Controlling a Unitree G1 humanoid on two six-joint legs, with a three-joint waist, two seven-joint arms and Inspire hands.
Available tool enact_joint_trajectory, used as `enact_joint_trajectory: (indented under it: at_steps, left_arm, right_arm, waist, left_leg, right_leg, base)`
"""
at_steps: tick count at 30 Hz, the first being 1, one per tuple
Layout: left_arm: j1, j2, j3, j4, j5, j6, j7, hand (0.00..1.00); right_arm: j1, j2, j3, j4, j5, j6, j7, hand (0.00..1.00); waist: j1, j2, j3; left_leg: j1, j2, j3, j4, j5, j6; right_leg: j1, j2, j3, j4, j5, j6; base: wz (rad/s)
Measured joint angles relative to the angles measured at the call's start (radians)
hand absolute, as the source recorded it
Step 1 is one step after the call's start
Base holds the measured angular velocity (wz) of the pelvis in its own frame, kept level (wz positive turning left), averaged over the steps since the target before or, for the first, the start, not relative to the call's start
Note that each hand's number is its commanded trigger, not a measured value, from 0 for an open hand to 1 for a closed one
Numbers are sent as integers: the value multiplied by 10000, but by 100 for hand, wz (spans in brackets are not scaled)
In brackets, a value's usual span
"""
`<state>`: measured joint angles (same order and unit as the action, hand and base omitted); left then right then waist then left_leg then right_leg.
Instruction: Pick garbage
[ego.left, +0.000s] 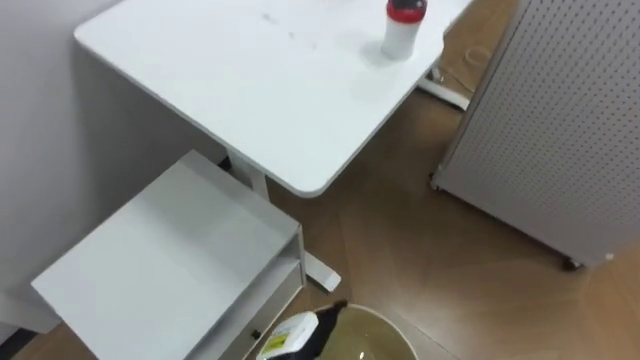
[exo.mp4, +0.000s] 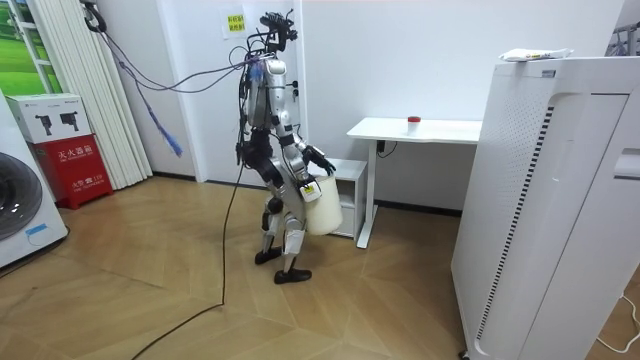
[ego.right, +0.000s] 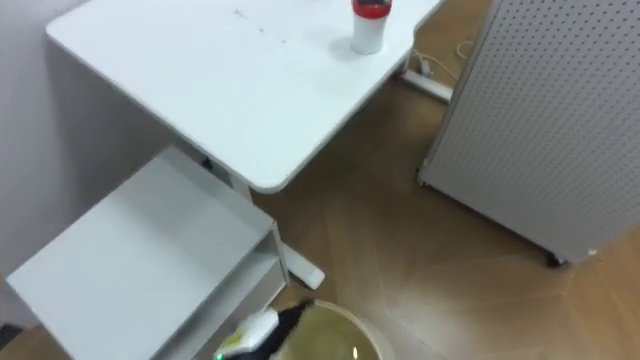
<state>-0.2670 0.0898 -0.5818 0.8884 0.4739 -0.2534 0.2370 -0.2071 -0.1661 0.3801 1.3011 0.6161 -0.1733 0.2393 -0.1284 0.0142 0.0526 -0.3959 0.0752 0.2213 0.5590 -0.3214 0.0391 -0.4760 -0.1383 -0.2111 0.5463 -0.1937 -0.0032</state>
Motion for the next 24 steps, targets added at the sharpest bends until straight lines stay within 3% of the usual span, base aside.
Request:
enact_joint_trajectory:
  at_steps: [3,4,8,9,12,14,16,21,24]
  left_arm:
    - [222,442,442,-1188,-20,-235,152,0]
    - [329,493,647,-1457,-82,-427,369,0]
    - [678,663,1265,-2018,-114,-612,665,0]
    - [890,705,1598,-2365,-115,-623,736,0]
    - [1364,793,2303,-2962,-133,-663,1182,0]
    - [1587,918,2559,-3135,-110,-668,1271,0]
    - [1885,1112,2919,-3301,-124,-706,1480,0]
    - [2132,1303,3688,-4017,-152,-710,2207,0]
    - [2429,1210,3823,-4520,-735,-711,2430,0]
  right_arm:
    - [286,-90,-446,60,30,-1,-14,100]
    - [405,-125,-564,63,84,-3,-81,100]
    - [723,-329,-997,46,442,-7,-97,100]
    - [836,-332,-1265,37,439,-6,-96,100]
    - [1051,-327,-1583,33,423,5,-107,100]
    - [1185,-330,-1679,-2,412,5,-90,100]
    - [1346,-337,-1674,-78,381,98,-85,100]
    - [1527,-345,-1685,-206,48,238,-85,100]
    - [1750,-412,-1695,-177,-140,275,-84,100]
  waist:
    - [-1,57,-38]
    - [-7,53,-45]
    - [113,18,-104]
    - [205,-35,-157]
    - [305,-152,-219]
    - [518,-245,-266]
    - [833,-364,-343]
    - [949,-330,-412]
    - [911,-235,-475]
  left_leg:
    - [510,-41,27,-374,43,22]
    - [794,-94,35,-599,90,17]
    - [1585,-311,123,-1246,243,9]
    - [1724,-310,214,-1320,247,4]
    - [2091,-280,281,-1410,246,1]
    - [2463,-227,558,-1557,241,-6]
    - [3012,-83,1018,-1707,220,-42]
    - [3618,300,1429,-2147,90,-259]
    - [4084,357,1533,-2433,140,-384]
  right_leg:
    - [513,19,-44,-319,49,64]
    - [762,18,-38,-408,59,92]
    - [1263,-54,59,-622,0,211]
    - [1313,22,90,-634,-10,224]
    - [1641,86,85,-807,-8,226]
    - [1895,174,147,-959,18,237]
    - [2247,234,-174,-1147,125,129]
    - [2853,485,-1126,-1781,511,-135]
    - [3253,565,-1198,-2021,581,-185]
  base:
    - [-1]
    - [0]
    - [-5]
    - [-20]
    - [-16]
    - [-42]
    - [-65]
    - [-29]
    - [-16]
